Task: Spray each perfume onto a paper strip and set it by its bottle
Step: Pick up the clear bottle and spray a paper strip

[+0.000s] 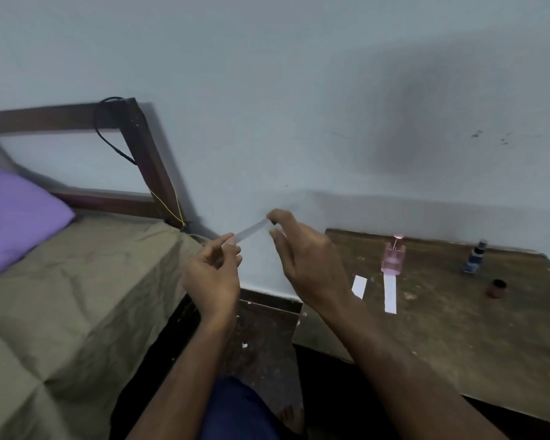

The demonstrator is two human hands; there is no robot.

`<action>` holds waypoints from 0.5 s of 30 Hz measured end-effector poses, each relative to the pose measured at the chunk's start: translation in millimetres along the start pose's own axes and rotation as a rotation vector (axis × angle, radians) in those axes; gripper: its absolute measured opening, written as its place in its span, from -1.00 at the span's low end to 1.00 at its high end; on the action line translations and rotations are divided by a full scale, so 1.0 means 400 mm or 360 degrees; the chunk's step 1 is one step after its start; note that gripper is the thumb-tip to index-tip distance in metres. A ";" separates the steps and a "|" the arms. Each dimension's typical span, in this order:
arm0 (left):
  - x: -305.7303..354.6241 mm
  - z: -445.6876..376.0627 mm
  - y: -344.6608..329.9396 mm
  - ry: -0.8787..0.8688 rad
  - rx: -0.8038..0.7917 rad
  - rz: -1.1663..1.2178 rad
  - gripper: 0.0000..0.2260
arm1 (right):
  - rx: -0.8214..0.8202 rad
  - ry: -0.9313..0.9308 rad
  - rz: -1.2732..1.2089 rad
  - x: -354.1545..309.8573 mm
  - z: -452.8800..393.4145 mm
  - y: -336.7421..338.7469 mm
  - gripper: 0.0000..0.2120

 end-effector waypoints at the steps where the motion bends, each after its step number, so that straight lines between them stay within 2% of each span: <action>1: -0.003 0.003 -0.006 0.0032 -0.0010 0.0017 -0.85 | 0.0017 -0.0026 -0.0034 0.003 -0.002 -0.007 -0.74; 7: -0.018 0.002 -0.027 0.0080 -0.0096 0.0141 -0.80 | 0.0054 -0.0028 -0.0086 0.010 -0.035 -0.024 -0.73; 15: -0.023 -0.035 0.010 0.0139 0.0126 0.0392 -0.93 | 0.0358 -0.0010 -0.0041 0.032 -0.050 0.000 -0.74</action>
Point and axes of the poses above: each hand's wrist, its own z-axis away from the middle knuckle, its own y-axis out of the back of the hand, x = y × z, the point moved 4 cm from there along -z, towards the middle knuckle, and after that the axes turned 8 degrees about y, right-handed, at the moved point
